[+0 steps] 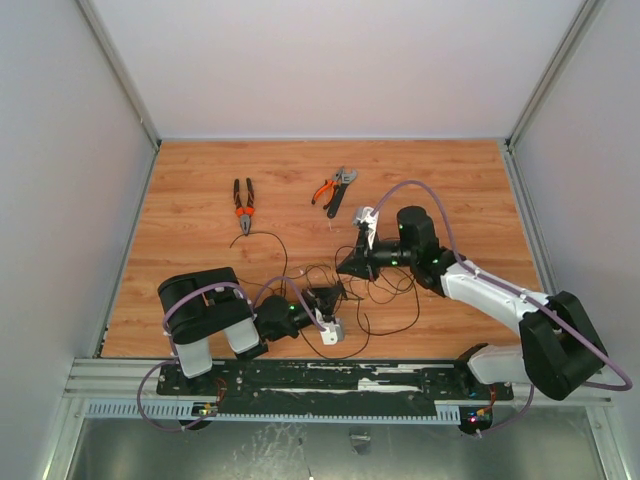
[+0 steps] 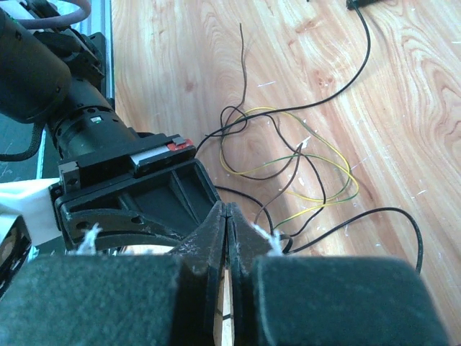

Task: Zip-tie the wires
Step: Tie the cable at the center of the board.

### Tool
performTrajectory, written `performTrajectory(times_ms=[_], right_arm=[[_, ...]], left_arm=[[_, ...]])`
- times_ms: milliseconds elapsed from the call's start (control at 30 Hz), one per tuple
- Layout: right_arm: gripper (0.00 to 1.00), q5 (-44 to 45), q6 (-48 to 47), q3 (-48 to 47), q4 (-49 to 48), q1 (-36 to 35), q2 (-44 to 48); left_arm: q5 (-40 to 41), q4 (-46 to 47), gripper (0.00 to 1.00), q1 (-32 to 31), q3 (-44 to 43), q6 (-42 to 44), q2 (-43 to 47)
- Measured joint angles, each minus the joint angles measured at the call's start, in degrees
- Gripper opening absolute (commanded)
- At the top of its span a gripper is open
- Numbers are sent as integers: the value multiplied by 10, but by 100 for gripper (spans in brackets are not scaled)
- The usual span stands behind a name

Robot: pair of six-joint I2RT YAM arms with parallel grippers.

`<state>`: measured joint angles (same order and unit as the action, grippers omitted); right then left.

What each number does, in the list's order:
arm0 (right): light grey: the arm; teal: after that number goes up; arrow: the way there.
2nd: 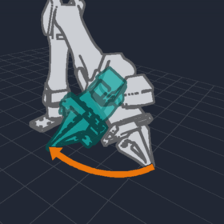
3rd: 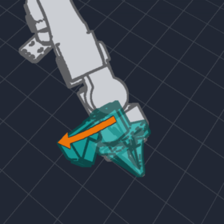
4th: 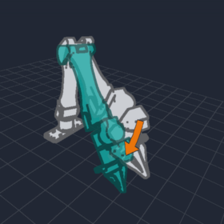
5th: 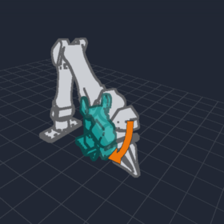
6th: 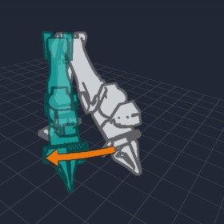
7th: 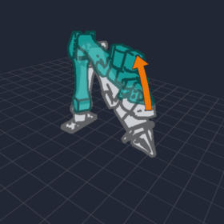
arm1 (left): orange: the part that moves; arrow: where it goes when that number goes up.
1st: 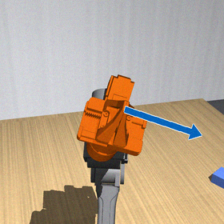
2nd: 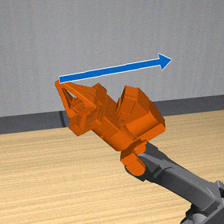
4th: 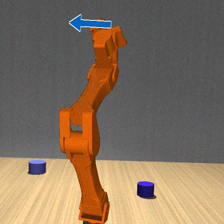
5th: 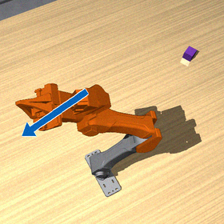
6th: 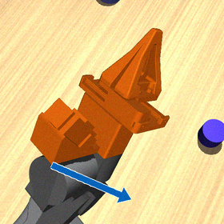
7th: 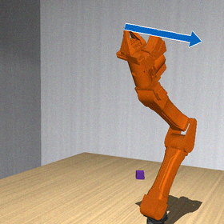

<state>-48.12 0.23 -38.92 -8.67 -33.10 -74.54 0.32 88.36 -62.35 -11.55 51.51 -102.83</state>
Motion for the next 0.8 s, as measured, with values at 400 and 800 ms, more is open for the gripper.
performTrajectory(times_ms=[400,800], right_arm=[[49,13,-10,6,42,1,7],[39,14,-9,18,43,-9,-24]], left_arm=[[0,0,0,0,0,-2,0],[0,0,0,0,0,-2,0]])
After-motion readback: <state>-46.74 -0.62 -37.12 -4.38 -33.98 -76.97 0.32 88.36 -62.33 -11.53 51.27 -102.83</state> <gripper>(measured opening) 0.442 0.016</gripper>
